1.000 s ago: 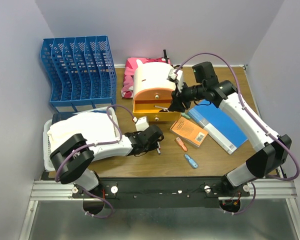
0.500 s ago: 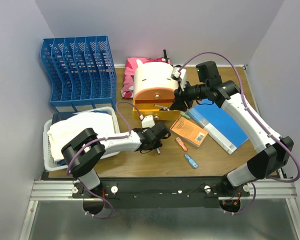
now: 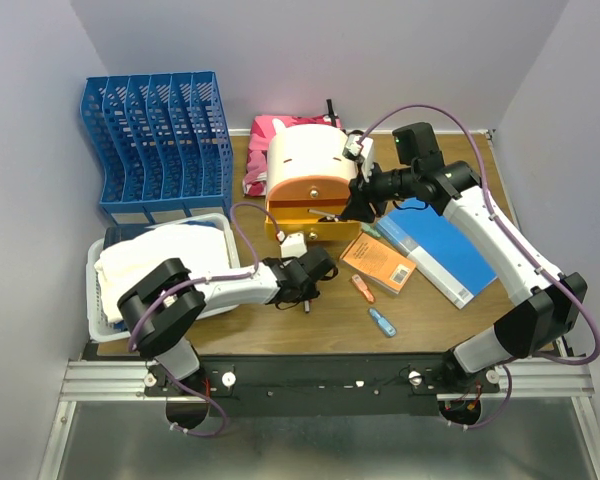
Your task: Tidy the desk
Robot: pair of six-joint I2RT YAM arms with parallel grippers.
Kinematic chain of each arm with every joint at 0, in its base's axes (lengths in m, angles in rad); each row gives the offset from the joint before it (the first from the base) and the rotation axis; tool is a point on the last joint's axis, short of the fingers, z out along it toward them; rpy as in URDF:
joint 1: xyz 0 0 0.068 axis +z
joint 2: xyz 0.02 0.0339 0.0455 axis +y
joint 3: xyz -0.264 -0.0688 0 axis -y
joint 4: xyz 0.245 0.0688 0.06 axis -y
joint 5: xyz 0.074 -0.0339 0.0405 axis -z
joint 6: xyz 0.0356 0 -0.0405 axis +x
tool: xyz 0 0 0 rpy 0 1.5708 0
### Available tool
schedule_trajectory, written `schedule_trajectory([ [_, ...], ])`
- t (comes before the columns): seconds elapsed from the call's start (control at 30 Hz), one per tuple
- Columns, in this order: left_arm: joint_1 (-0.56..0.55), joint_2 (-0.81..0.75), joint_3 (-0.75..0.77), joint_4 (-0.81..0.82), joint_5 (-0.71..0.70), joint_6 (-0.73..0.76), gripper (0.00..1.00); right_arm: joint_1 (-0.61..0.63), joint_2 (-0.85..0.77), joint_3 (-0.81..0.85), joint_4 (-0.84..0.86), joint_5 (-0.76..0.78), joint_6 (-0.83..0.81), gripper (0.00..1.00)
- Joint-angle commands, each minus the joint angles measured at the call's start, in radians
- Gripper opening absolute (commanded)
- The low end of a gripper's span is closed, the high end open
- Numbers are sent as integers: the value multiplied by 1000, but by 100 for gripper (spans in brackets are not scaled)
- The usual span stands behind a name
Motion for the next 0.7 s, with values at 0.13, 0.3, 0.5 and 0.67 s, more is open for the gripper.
schedule_trajectory([
  [0.13,-11,-102,-71,-38,-37,9,45,-12,-19,-14,18,-34,8,50],
  [0.3,-11,-134,-110,-38,-35,-4,46,-14,-21,-16,18,-39,8,50],
  [0.5,-11,-128,-107,-37,-28,12,45,-15,-24,-20,18,-42,8,50],
  [0.67,-10,-139,-105,-38,-14,59,43,-17,-27,-27,19,-42,8,50],
])
